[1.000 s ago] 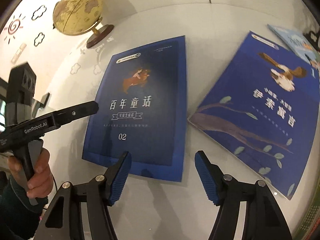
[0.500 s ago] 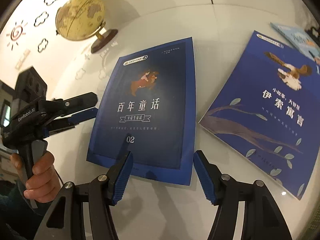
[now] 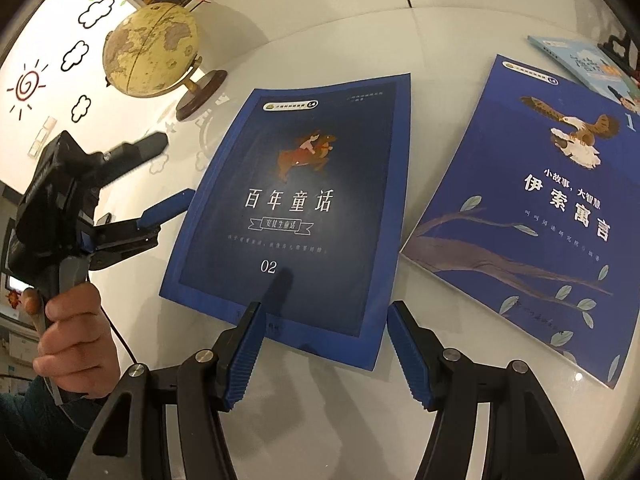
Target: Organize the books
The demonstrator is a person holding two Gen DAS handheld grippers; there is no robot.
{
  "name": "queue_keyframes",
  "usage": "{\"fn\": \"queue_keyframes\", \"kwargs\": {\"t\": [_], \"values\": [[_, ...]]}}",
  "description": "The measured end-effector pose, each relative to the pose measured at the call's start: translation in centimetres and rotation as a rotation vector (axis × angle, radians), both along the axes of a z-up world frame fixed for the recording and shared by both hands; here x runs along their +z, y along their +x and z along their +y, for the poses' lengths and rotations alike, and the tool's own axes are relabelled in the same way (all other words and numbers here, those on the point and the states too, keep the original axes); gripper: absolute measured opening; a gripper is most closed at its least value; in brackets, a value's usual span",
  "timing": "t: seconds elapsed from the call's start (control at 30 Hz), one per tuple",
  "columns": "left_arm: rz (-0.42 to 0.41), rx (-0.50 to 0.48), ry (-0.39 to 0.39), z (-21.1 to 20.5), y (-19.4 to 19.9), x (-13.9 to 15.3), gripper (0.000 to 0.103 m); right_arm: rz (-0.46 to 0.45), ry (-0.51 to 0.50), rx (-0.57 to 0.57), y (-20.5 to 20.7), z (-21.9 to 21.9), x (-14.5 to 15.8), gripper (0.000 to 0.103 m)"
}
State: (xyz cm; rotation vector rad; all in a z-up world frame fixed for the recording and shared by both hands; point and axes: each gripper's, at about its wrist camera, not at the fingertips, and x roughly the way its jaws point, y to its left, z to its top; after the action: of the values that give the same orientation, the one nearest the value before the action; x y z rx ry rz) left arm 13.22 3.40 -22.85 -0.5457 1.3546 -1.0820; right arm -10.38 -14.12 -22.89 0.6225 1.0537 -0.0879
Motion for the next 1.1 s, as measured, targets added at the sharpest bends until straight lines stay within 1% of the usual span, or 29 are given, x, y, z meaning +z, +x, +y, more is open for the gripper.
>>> {"fn": "queue_keyframes", "kwargs": {"t": [0.1, 0.13, 0.23, 0.3, 0.4, 0.43, 0.47, 0.5, 0.57, 0.67, 0.7, 0.77, 0.83, 0.9, 0.93, 0.97, 1.0, 1.07, 1.1], "values": [[0.076, 0.03, -0.034, 0.2, 0.6, -0.8, 0.068, 0.014, 0.016, -0.014, 0.1, -0.3, 0.0, 0.063], [0.111, 0.043, -0.057, 0.3, 0.8, -1.1, 0.068, 0.018, 0.021, -0.018, 0.0, -0.3, 0.0, 0.063], [0.155, 0.056, -0.072, 0.0, 0.8, -1.4, 0.068, 0.033, 0.025, -0.03, 0.1, -0.5, 0.1, 0.064], [0.159, 0.054, -0.069, -0.6, 0.6, -1.2, 0.068, 0.043, 0.023, -0.035, 0.1, -0.6, 0.1, 0.064], [0.091, 0.013, -0.016, -1.9, -0.1, -0.1, 0.068, 0.058, 0.028, -0.049, -0.1, -0.9, 0.2, 0.064], [0.09, 0.001, -0.015, -2.2, -0.2, 0.0, 0.068, 0.058, 0.029, -0.056, -0.2, -1.0, 0.2, 0.068], [0.119, -0.014, -0.039, -2.4, -0.3, -0.1, 0.068, 0.057, 0.028, -0.063, -0.2, -1.1, 0.2, 0.07], [0.151, -0.019, -0.059, -2.6, -0.2, -0.4, 0.068, 0.053, 0.028, -0.069, -0.3, -1.3, 0.2, 0.075], [0.203, -0.008, -0.069, -2.6, 0.2, -1.1, 0.068, 0.051, 0.029, -0.077, -0.3, -1.2, 0.1, 0.076], [0.194, -0.023, -0.05, -2.7, 0.4, -1.1, 0.068, 0.06, -0.006, -0.075, 0.0, -1.0, 0.2, 0.076], [0.192, -0.027, -0.047, -2.7, 0.3, -1.1, 0.068, 0.07, -0.035, -0.074, 0.2, -0.8, 0.3, 0.075], [0.186, -0.04, -0.031, -2.7, 0.5, -1.0, 0.068, 0.082, -0.078, -0.076, 0.3, -0.7, 0.3, 0.069], [0.188, -0.039, -0.015, -2.2, 0.6, -1.0, 0.068, 0.089, -0.089, -0.076, 0.1, -0.9, 0.3, 0.054], [0.181, -0.039, 0.008, -1.8, 0.9, -0.8, 0.068, 0.082, -0.038, -0.074, -0.1, -1.0, 0.1, 0.052], [0.169, -0.041, 0.032, -1.8, 0.9, -0.7, 0.068, 0.084, -0.038, -0.068, 0.0, -0.9, 0.1, 0.052], [0.163, -0.044, 0.047, -1.6, 1.0, -0.8, 0.068, 0.091, -0.057, -0.058, 0.1, -0.5, 0.2, 0.052], [0.152, -0.054, 0.084, -1.7, 1.0, -0.8, 0.068, 0.101, -0.082, -0.051, 0.4, -0.2, 0.2, 0.052], [0.131, -0.062, 0.122, -1.6, 1.1, -0.9, 0.068, 0.102, -0.07, -0.045, 0.8, -0.2, 0.2, 0.052], [0.106, -0.074, 0.153, -1.7, 1.2, -0.7, 0.068, 0.101, -0.043, -0.045, 0.9, -0.4, 0.1, 0.052]]}}
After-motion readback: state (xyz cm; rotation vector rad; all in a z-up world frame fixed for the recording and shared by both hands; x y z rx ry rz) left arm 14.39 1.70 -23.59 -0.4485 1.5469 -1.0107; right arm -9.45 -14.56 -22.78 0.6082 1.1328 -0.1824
